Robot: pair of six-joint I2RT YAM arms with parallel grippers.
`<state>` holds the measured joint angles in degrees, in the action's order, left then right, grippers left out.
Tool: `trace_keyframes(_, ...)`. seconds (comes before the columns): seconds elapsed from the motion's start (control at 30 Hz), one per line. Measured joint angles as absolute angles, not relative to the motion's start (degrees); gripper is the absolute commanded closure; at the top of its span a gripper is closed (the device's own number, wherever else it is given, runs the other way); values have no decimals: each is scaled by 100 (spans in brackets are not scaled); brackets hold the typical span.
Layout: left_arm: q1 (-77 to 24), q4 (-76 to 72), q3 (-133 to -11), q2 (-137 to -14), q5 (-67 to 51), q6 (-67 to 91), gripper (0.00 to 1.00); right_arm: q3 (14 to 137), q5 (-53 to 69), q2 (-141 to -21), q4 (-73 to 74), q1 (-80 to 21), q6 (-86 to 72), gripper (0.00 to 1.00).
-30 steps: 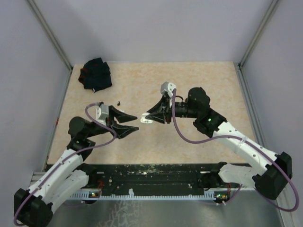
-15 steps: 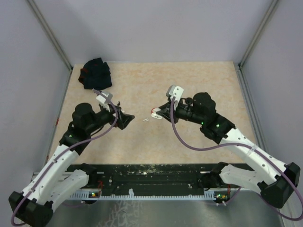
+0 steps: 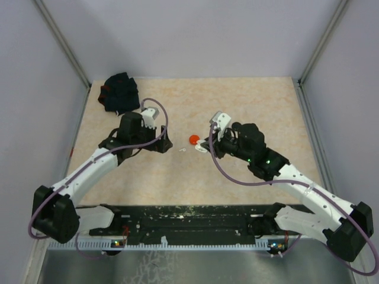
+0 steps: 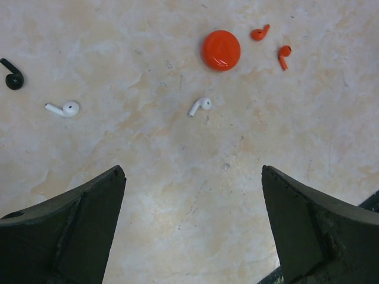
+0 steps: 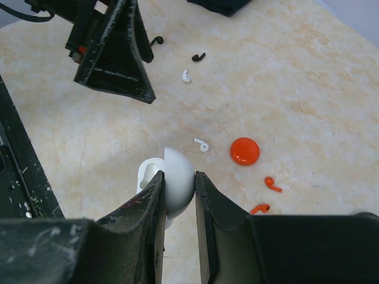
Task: Insert the wireless bluetooth earbuds into the charging case
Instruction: Pick up the earbud from the center of the board.
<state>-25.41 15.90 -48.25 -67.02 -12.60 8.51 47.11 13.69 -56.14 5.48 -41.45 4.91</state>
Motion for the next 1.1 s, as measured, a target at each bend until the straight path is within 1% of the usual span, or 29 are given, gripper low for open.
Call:
trace_keyframes(0.13,-2534,1678,-5317,-7616,-829,934,0,4609,1245,-5614,513,-4145,357,95)
trace_keyframes(0.27,-2432,1870,-5946,-8525,-484,864,6,4525,1164,-5614,489,-4145,268,96)
trace_keyframes(0.6,-1608,2532,-7262,-10449,-593,329,13,4493,1144,-5629,432,-4145,211,96)
trace_keyframes(0.77,-1514,2733,-7570,-10812,-812,252,14,4493,1173,-5651,414,-4145,174,96)
trace_keyframes(1.1,-1551,2766,-7800,-10965,-1245,95,14,4493,1238,-5780,410,-4145,126,96)
